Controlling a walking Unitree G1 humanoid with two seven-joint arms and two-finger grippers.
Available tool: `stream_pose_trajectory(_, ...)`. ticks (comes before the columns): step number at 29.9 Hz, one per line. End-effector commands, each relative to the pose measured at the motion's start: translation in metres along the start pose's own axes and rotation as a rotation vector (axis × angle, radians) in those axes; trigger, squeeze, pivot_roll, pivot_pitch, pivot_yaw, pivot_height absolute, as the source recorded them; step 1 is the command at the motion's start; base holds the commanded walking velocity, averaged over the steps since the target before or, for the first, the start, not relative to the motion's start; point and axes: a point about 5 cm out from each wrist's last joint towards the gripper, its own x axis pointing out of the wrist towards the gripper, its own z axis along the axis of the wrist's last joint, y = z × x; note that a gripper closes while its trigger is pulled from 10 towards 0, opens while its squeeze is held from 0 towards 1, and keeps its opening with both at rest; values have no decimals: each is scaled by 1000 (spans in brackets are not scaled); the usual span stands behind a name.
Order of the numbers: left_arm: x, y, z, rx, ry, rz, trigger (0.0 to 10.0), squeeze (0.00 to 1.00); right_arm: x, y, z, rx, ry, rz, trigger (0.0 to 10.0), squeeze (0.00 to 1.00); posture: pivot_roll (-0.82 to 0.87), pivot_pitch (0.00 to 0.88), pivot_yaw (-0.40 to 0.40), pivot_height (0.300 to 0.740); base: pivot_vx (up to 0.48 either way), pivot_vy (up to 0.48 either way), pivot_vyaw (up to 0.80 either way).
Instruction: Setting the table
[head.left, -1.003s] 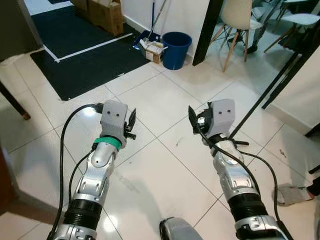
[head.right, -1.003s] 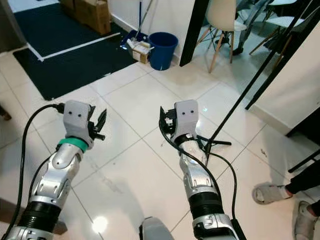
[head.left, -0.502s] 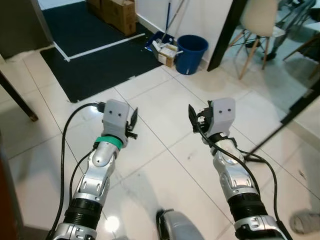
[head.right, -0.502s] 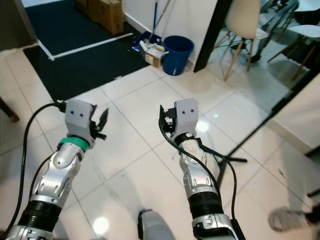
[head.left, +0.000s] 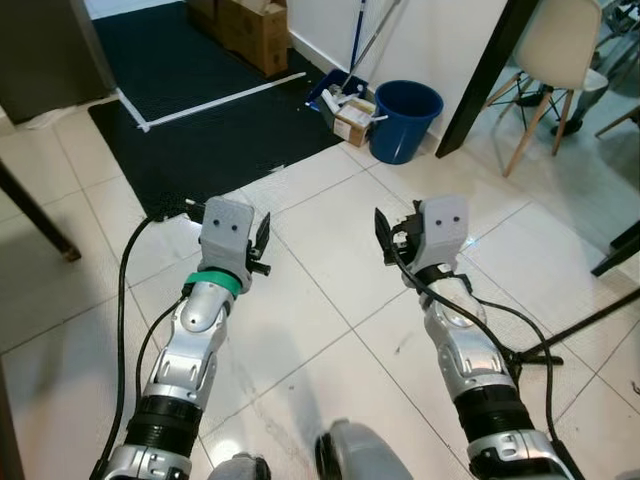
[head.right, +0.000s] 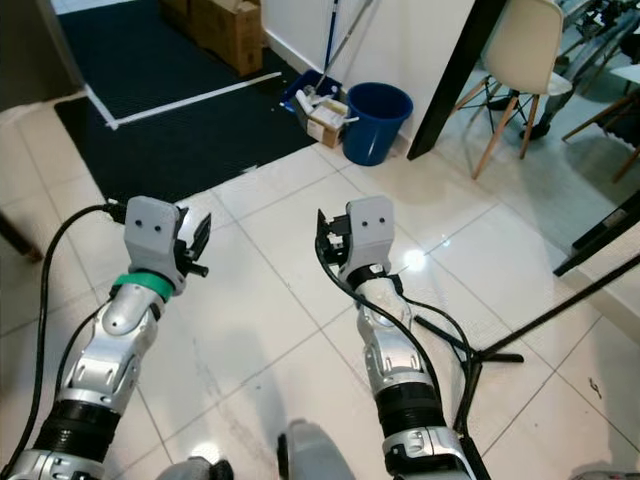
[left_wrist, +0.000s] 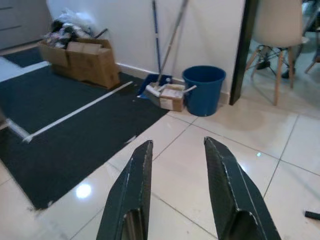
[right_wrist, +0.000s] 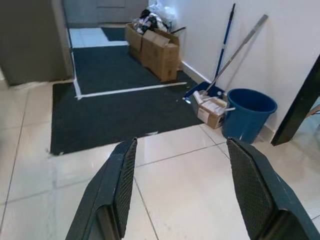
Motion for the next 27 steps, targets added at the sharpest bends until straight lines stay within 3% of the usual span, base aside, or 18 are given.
stream_pose_trajectory(1, -2, -4, -6, 1, 25, -16, 10000, 0, -3, -3, -4, 2, 17, -16, 10000, 0, -177, 0, 23, 740, 480, 0, 0)
stream_pose_trajectory(27, 0, -4, -6, 7, 25, -24, 10000, 0, -3, -6, 1, 35, -4, -39, 10000, 0, -183, 0, 35, 740, 480, 0, 0)
